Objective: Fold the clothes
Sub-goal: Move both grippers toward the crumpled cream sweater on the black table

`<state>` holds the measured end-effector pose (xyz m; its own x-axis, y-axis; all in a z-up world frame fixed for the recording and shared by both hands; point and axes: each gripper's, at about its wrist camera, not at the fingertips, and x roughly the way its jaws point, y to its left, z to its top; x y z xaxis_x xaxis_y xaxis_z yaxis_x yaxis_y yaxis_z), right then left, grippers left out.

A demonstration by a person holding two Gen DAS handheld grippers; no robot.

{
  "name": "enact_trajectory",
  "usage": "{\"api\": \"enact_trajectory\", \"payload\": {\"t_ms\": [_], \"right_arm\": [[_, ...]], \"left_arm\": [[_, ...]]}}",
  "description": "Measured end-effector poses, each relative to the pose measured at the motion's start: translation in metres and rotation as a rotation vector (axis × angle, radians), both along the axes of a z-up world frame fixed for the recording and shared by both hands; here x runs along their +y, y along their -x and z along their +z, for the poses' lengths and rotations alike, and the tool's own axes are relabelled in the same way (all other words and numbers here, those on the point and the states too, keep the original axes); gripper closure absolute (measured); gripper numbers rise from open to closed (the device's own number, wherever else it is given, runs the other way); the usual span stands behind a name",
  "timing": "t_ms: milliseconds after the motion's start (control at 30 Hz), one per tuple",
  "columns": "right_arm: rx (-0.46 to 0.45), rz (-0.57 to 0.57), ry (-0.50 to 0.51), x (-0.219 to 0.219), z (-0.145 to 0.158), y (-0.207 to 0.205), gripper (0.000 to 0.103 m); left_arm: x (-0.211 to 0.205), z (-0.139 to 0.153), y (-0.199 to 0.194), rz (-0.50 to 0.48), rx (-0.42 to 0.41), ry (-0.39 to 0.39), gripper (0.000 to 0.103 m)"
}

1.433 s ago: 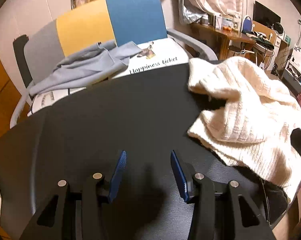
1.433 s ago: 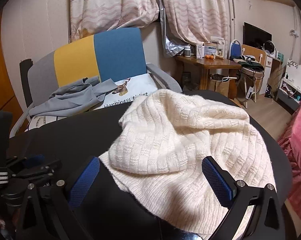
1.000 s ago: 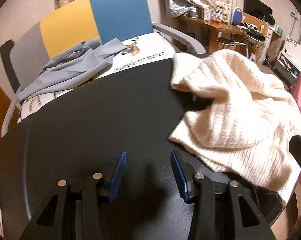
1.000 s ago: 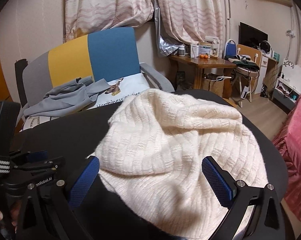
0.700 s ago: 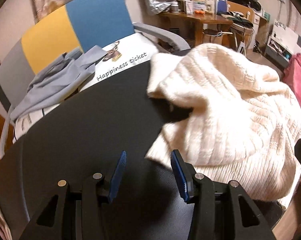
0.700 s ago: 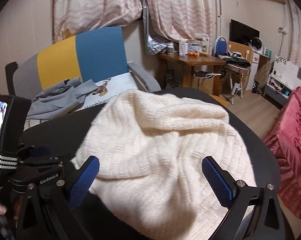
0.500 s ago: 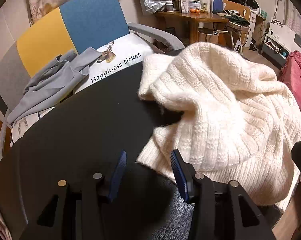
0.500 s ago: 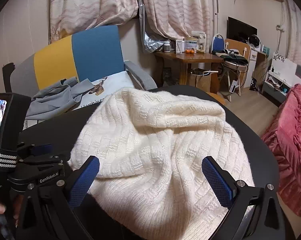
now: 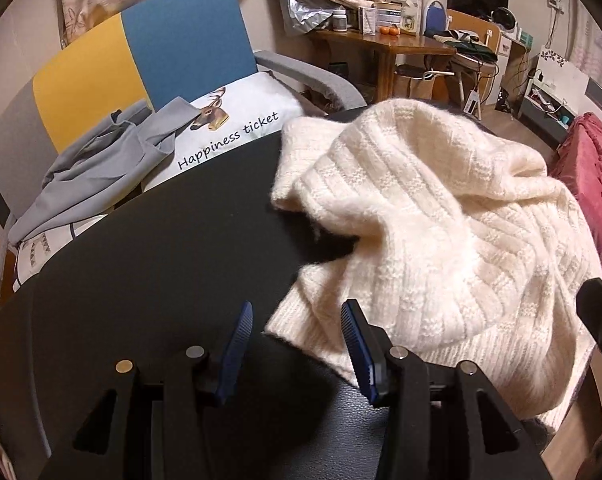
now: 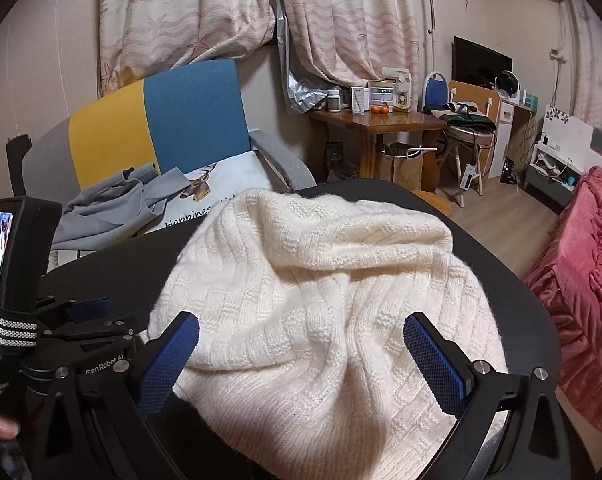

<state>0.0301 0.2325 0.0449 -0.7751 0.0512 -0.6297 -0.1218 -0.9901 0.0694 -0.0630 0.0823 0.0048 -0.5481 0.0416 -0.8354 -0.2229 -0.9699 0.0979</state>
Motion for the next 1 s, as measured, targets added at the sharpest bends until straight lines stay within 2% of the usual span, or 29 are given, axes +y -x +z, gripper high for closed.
{"api": "enact_trajectory", "payload": {"t_ms": [433, 567, 767, 1000], "right_arm": [[-0.027, -0.047, -0.033, 0.015, 0.002, 0.014, 0.0], [-0.065, -0.051, -0.052, 0.02, -0.001, 0.024, 0.0], [-0.1, -0.064, -0.03, 0.025, -0.011, 0.034, 0.0], [-0.188, -0.085, -0.038, 0.029, -0.035, 0.048, 0.0]], "left_arm": [[0.017, 0.001, 0.018, -0.042, -0.006, -0.016, 0.056], [0.021, -0.001, 0.028, -0.042, -0.025, -0.035, 0.056], [0.03, -0.002, 0.03, -0.058, -0.03, -0.059, 0.056], [0.047, -0.012, 0.034, -0.104, -0.023, -0.003, 0.056]]}}
